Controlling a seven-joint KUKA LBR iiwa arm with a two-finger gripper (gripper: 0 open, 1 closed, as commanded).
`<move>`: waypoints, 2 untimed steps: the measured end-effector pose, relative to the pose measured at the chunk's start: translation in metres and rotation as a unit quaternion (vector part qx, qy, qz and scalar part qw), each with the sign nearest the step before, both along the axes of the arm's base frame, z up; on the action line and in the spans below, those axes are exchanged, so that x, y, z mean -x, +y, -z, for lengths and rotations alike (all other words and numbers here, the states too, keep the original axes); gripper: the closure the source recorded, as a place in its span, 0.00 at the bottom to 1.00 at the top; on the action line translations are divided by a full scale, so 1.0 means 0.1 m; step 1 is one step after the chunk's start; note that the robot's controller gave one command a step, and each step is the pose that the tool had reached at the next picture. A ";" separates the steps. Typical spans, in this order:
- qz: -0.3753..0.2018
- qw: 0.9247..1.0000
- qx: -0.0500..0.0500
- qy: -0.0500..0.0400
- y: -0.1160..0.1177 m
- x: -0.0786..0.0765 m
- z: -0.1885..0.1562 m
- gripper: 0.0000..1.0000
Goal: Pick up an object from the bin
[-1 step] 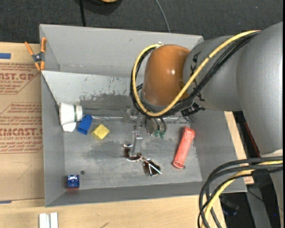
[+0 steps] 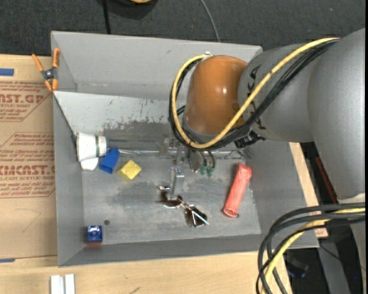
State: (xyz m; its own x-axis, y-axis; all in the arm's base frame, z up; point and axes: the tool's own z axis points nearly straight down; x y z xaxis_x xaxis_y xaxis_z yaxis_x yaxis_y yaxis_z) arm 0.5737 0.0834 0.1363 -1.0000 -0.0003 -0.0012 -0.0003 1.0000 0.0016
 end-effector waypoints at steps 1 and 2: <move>0.033 0.999 -0.001 0.002 -0.30 0.31 0.61 0.00; -0.003 1.000 0.000 0.003 -0.33 0.48 0.39 0.00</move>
Offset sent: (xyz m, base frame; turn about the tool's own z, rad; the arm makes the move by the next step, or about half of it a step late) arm -0.0557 -0.0340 -0.0071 -0.0517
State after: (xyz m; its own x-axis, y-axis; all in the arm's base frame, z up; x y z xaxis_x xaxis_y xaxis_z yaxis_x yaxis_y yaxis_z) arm 0.5253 0.0502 0.0976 -1.0000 -0.0062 0.0055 -0.0062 1.0000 0.0008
